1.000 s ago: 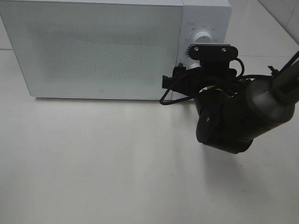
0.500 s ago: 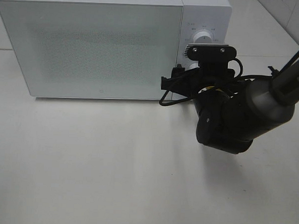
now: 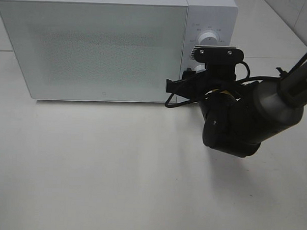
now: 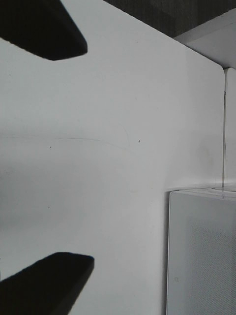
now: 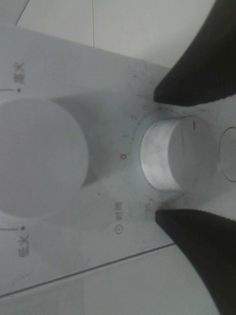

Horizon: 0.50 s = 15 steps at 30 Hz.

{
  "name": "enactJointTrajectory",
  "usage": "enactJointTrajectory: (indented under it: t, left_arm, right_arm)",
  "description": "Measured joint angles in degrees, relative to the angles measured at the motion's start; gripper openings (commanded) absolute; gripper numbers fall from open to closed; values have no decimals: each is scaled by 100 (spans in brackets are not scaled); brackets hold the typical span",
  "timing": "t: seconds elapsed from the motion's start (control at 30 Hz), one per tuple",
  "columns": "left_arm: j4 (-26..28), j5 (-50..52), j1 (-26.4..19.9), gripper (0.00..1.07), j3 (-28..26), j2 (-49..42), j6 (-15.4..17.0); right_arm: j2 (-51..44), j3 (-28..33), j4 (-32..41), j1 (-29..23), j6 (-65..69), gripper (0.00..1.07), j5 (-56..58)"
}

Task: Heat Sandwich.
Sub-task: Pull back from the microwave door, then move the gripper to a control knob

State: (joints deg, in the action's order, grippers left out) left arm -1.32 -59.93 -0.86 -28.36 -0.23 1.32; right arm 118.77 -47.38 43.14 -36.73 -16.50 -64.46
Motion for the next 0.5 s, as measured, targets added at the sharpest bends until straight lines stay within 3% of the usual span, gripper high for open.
enactJointTrajectory:
  t: [0.07, 0.1, 0.23, 0.5]
  left_arm:
    - [0, 0, 0, 100, 0, 0, 0]
    - [0, 0, 0, 100, 0, 0, 0]
    - [0, 0, 0, 100, 0, 0, 0]
    - [0, 0, 0, 100, 0, 0, 0]
  right_arm:
    - [0, 0, 6, 0, 0, 31, -34]
    - [0, 0, 6, 0, 0, 31, -34]
    - [0, 0, 11, 0, 0, 12, -40]
    - [11, 11, 0, 0, 0, 11, -80]
